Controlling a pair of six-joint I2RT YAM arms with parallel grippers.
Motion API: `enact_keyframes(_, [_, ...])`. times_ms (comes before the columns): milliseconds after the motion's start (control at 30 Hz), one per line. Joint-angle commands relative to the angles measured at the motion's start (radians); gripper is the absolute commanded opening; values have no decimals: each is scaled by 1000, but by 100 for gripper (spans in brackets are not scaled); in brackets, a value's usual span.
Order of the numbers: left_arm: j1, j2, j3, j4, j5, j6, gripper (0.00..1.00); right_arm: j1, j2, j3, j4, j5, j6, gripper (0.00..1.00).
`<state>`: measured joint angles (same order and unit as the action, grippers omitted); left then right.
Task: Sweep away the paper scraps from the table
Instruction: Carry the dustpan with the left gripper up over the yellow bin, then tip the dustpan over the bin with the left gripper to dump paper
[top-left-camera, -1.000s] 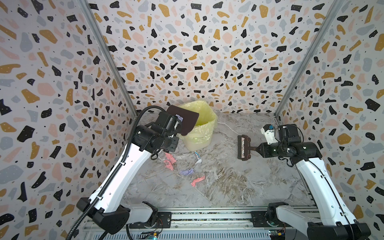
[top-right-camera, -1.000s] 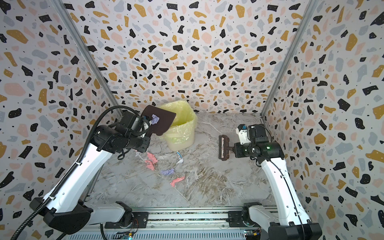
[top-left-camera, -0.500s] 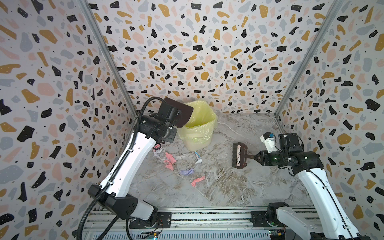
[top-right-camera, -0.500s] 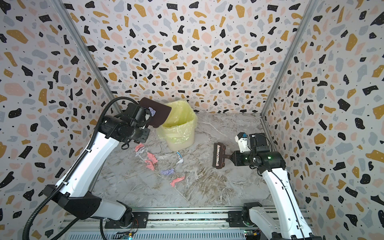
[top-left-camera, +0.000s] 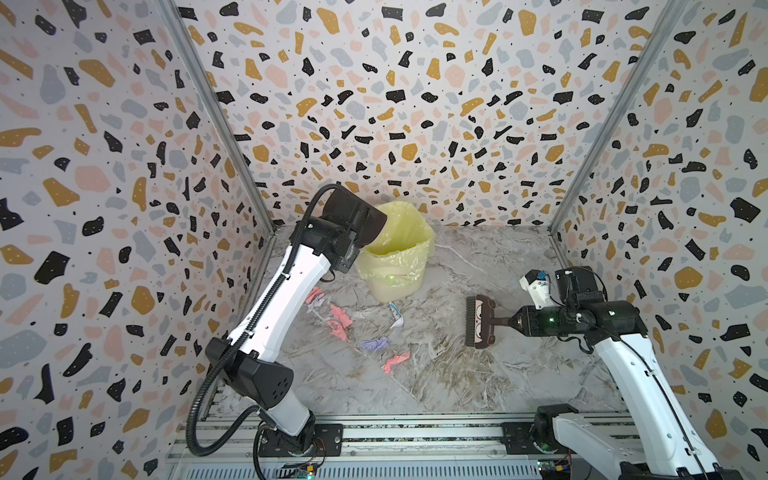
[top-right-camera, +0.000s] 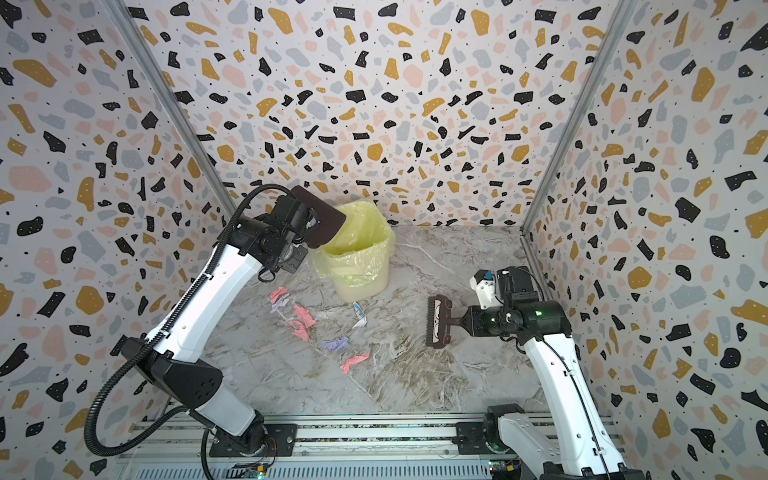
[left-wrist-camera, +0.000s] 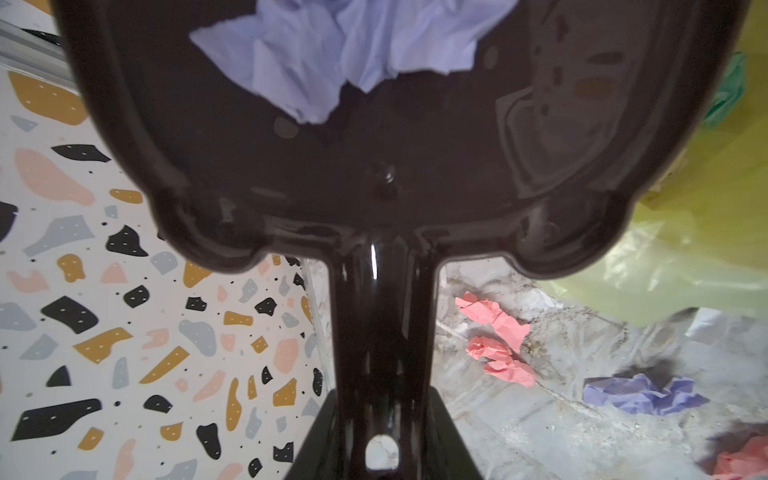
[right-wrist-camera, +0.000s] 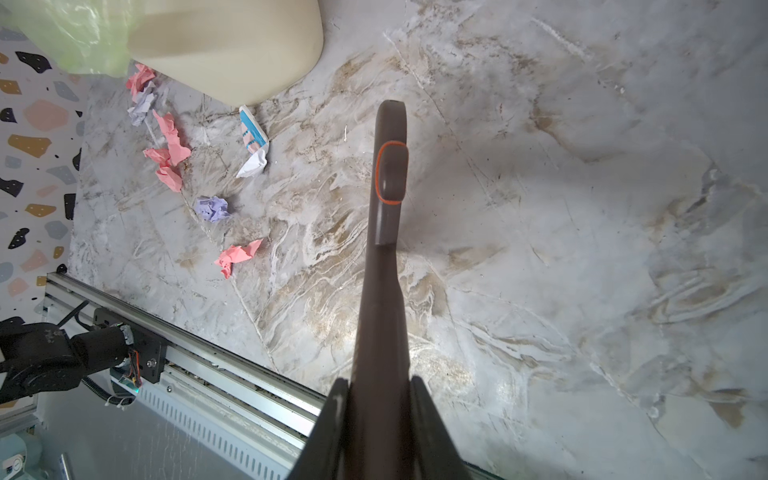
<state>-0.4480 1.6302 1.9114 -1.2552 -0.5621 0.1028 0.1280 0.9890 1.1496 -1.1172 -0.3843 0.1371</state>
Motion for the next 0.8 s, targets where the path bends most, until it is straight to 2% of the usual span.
enact_keyframes(0, [-6,6,28,25,-105,67,0,-5,-3,72,-60,8,4,0])
enact_keyframes(167, [-67,45,65,47,-229,135,0,-4,0,54,-58,-2,8,0])
enact_keyframes(467, [-178,87,17,134,-529,311,0,2,-12,41,-45,-18,33,0])
enact_keyframes(600, [-268,97,-47,311,-763,534,0,4,-16,38,-46,-19,34,0])
enact_keyframes(700, [-308,99,-88,460,-819,696,0,7,-21,36,-40,-18,39,0])
enact_keyframes(767, [-318,98,-104,488,-829,732,0,8,-30,34,-39,-17,45,0])
